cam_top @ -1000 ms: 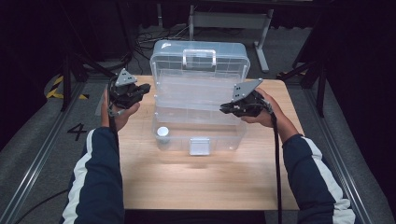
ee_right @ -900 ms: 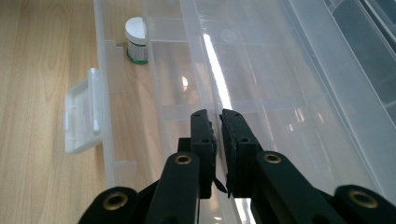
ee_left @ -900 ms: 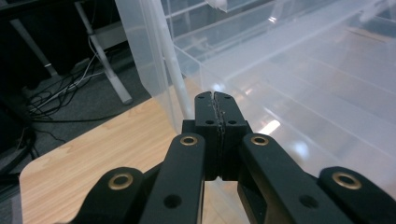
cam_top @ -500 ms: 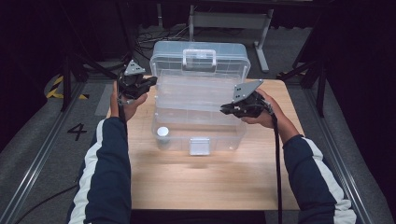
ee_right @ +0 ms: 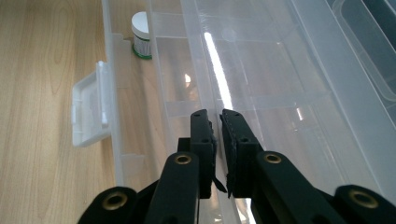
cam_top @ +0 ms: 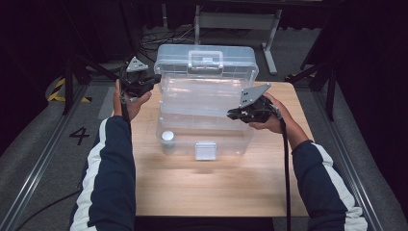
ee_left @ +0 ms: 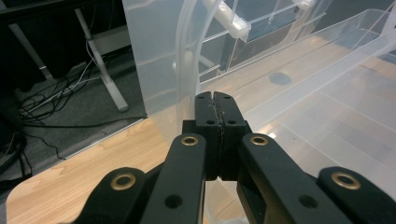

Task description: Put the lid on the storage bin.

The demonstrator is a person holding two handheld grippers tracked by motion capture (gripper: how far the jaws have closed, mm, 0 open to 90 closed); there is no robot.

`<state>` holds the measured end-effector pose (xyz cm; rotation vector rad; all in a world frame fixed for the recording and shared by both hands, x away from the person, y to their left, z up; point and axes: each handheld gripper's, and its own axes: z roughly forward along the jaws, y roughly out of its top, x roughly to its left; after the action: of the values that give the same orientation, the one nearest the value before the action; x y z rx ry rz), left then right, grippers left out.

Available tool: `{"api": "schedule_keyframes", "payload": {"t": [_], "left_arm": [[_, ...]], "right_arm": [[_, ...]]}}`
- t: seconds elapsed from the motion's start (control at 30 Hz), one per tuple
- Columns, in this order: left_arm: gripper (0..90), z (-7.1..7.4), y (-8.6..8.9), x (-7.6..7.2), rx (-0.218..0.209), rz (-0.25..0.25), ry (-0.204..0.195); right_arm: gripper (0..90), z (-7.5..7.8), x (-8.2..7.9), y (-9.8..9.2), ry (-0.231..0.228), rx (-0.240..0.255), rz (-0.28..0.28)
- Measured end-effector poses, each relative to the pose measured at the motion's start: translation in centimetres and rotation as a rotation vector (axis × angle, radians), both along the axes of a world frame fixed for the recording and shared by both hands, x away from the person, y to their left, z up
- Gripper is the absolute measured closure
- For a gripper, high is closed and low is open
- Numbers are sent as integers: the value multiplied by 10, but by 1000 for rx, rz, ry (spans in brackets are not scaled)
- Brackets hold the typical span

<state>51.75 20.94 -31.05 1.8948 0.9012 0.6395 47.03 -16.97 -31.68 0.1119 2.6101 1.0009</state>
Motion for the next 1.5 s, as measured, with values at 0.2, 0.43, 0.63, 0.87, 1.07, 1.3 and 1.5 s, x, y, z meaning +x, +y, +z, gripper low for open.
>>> {"api": "schedule_keyframes", "payload": {"t": [0.2, 0.43, 0.63, 0.87, 1.07, 1.3, 1.5], "left_arm": [[899, 3, 1, -4, 3, -15, -9], [899, 3, 2, -8, 4, -35, -5], [899, 1, 3, -14, 1, -46, -7], [899, -1, 6, -23, -9, -71, -14], [899, -3, 10, -30, -19, -85, -13], [899, -2, 13, -34, -13, -98, -6], [899, -3, 13, -37, 4, -108, -2]], "right_arm": [[838, -2, -2, -1, 7, 4, 0], [830, -3, -4, -2, 0, 4, -5], [824, -5, -7, -1, -8, -5, -8], [820, -7, -10, -2, -10, -13, -3], [812, -11, -13, -5, -7, 0, -15], [804, -13, -15, -10, -5, 12, -26], [794, -14, -16, -15, -5, 13, -40]]}}
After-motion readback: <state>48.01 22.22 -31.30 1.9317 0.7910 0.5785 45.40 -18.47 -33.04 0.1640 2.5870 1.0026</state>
